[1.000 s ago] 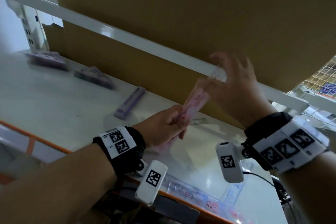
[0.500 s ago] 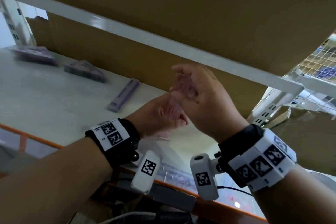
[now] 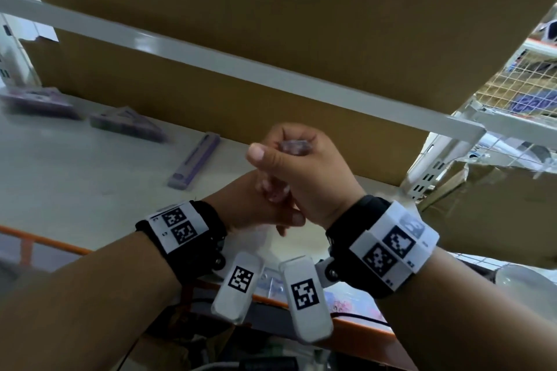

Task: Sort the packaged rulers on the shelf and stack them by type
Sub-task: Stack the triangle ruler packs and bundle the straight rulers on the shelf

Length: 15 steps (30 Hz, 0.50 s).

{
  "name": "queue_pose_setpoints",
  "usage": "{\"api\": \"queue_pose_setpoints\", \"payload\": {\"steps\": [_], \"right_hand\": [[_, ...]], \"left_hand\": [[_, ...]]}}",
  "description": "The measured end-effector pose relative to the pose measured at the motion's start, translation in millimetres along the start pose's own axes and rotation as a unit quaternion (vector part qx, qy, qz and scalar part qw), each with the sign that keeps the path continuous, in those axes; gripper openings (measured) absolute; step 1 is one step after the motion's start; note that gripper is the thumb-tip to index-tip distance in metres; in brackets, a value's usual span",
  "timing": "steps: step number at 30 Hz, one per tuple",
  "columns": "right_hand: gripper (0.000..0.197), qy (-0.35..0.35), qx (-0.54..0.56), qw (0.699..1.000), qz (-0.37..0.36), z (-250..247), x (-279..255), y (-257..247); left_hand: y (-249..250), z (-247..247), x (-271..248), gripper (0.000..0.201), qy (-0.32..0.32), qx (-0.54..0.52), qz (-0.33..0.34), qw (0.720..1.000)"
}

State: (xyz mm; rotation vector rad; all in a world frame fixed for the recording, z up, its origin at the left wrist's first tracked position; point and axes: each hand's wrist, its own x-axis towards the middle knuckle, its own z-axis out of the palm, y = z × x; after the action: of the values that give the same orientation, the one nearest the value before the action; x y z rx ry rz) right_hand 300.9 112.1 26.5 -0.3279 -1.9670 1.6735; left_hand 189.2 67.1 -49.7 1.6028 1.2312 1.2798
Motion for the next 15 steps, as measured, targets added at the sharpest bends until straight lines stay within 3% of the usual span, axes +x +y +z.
{"api": "queue_pose_setpoints", "payload": {"steps": [4,8,9,10,12,15], "right_hand": [[0.025,0.014,-0.034,0.999,-0.016,-0.9,0.3,1.9],[0.091,0.013,-0.105,0.993,0.052,-25.8,-10.2,-3.4],[0.098,0.030,-0.157,0.985,0.069,-37.4,-16.6,-7.9],[0.095,0.048,-0.233,0.968,0.084,-50.2,-24.1,-13.3],[0.065,0.042,-0.419,0.899,0.120,-72.1,-45.9,-24.3],[0.034,-0.089,-0.594,0.774,0.203,-81.3,-79.2,-24.0]], "left_hand": [[3.2,0.5,-0.9,0.011,-0.021,-0.060,-0.040,0.997],[-9.0,-1.2,0.0,0.031,0.032,-0.094,-0.080,0.992],[-10.4,-2.1,0.2,0.032,0.033,-0.109,-0.090,0.989],[-11.4,-2.9,0.9,0.032,0.030,-0.123,-0.094,0.988],[-12.7,-2.6,1.7,0.034,0.020,-0.145,-0.086,0.985],[-12.3,-1.5,0.6,0.034,0.010,-0.143,-0.068,0.987]]}}
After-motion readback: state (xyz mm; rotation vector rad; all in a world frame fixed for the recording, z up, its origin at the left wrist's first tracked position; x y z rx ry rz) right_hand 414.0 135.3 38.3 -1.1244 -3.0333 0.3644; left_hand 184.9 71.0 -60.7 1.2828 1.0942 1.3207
